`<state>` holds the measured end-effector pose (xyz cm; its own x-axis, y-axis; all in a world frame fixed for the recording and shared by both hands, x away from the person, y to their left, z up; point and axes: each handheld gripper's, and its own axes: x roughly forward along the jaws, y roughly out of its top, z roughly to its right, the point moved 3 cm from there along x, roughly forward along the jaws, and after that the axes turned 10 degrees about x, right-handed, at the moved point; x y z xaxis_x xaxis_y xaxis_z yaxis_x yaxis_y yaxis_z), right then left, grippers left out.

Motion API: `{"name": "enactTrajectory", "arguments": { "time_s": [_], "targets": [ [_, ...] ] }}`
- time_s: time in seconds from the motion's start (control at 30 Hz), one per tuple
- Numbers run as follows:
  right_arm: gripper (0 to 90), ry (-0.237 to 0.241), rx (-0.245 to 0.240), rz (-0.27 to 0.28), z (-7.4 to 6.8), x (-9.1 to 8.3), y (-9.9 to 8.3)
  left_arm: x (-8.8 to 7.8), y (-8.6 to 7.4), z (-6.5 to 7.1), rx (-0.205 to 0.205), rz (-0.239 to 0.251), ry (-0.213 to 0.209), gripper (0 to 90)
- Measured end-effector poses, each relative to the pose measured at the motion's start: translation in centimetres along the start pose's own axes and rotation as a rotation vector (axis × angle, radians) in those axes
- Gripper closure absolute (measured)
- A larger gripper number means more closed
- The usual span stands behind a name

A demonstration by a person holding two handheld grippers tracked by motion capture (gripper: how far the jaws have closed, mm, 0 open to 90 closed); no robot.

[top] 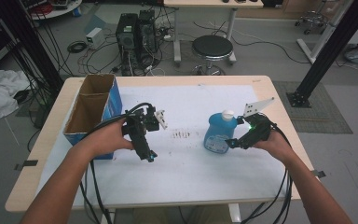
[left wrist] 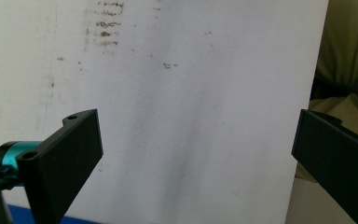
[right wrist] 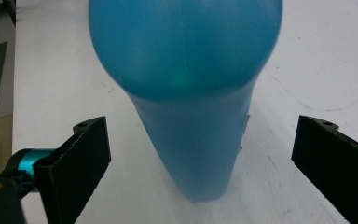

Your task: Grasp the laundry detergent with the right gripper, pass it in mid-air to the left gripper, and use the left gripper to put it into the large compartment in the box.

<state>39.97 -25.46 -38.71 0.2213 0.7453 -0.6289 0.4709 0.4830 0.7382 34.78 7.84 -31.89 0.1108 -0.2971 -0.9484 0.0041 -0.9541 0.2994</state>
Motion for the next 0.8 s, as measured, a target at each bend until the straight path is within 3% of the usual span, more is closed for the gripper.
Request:
{"name": "enactTrajectory", "arguments": {
  "time_s": [0.4, 0.8],
  "targets": [
    [3.6, 0.028, -0.005, 0.052, -0.1, 1.6, -0.2, -0.1, -0.3, 0.1, -0.01, -0.007, 0.003, 1.7],
    [12.0, 0.048, -0.017, 0.092, -0.2, 2.3, -0.5, -0.1, -0.2, 0.1, -0.011, -0.008, 0.002, 1.7]
  ]
}}
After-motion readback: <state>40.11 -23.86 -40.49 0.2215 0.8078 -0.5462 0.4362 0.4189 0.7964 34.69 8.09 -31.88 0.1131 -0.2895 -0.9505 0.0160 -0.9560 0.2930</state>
